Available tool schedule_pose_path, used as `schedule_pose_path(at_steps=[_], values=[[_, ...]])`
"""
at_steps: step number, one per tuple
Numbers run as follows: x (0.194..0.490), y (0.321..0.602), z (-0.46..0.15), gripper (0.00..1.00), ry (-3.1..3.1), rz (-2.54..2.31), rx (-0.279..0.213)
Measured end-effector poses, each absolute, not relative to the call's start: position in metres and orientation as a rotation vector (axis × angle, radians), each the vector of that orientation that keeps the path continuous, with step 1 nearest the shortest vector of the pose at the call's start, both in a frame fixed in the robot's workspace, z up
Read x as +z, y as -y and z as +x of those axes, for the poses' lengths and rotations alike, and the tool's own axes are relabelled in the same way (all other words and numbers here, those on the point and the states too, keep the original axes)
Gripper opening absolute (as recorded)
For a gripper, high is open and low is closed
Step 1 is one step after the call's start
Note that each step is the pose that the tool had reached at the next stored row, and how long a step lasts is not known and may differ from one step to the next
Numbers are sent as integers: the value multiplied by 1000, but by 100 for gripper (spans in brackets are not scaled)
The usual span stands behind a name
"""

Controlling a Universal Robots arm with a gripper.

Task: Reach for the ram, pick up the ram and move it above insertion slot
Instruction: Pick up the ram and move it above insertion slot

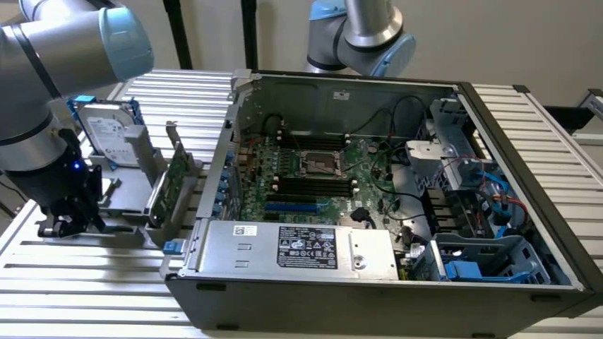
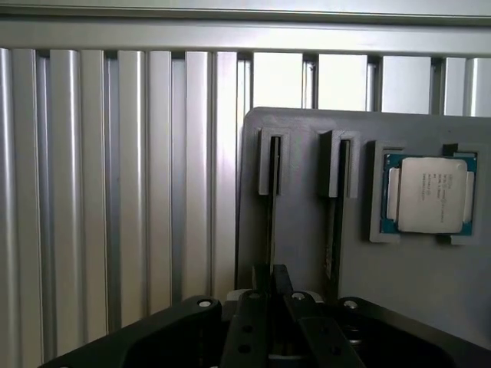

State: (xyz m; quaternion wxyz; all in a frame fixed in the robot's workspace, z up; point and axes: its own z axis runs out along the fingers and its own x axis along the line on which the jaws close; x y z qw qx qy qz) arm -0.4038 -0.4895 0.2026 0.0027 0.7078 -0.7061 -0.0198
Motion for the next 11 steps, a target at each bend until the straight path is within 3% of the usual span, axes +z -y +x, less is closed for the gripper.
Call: schedule_pose_path(at_steps=[11], values=[[243,490,-402,14,2212,2217,-68]])
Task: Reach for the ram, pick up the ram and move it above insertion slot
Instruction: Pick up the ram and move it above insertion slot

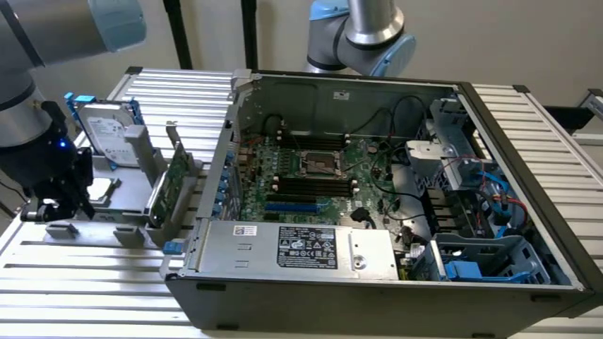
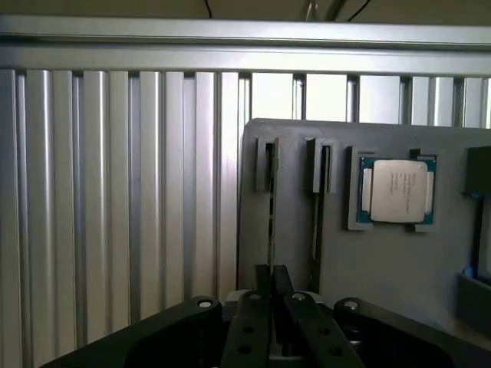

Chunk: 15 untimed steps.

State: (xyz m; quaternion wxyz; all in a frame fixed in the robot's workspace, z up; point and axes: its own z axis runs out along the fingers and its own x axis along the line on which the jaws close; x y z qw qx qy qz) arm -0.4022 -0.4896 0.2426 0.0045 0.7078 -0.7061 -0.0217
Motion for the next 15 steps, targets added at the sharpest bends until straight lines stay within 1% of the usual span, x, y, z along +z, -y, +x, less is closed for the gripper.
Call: schedule_pose_path(at_steps=[15], values=[[311,490,-377,14,2211,2218,-68]])
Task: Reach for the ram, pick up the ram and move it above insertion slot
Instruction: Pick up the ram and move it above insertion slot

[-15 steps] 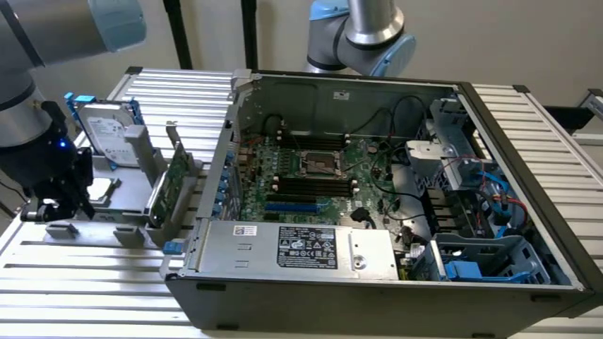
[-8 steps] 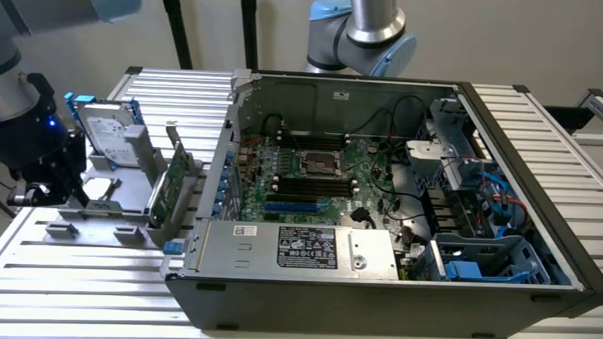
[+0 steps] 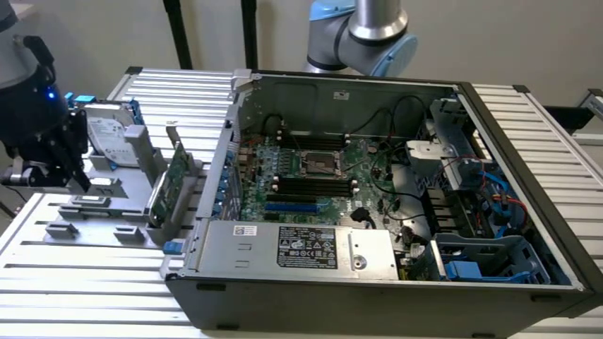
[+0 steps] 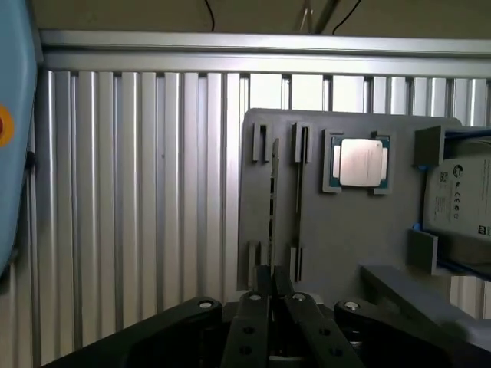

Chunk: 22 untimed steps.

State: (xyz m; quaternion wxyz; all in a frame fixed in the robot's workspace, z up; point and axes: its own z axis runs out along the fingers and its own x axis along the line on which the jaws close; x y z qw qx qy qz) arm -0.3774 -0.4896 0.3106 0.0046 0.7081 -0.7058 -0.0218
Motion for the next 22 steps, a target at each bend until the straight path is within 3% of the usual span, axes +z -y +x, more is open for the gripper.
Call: schedule_pose_path(at_steps=[15,22], values=[[378,490,-332,14,2208,2221,-69],[393,490,-305,14,2207,2223,-70]])
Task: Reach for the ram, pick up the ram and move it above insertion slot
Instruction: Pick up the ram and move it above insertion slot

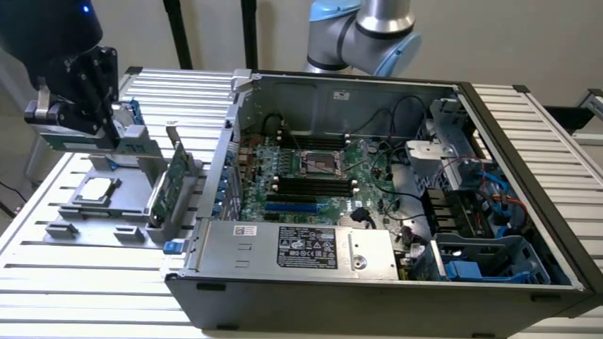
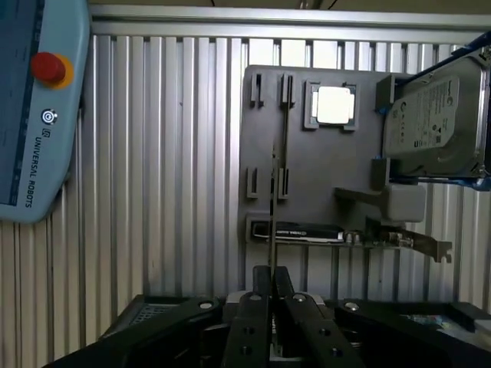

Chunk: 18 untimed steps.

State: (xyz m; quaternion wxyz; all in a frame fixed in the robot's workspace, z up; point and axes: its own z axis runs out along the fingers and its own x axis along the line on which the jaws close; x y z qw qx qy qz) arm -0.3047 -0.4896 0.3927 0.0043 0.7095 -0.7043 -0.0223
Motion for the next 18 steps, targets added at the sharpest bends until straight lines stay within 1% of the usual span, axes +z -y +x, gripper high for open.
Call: schedule_pose_path(at_steps=[7,18], values=[[397,490,-277,14,2210,2230,-83],[399,490,-236,14,2225,2255,-130]])
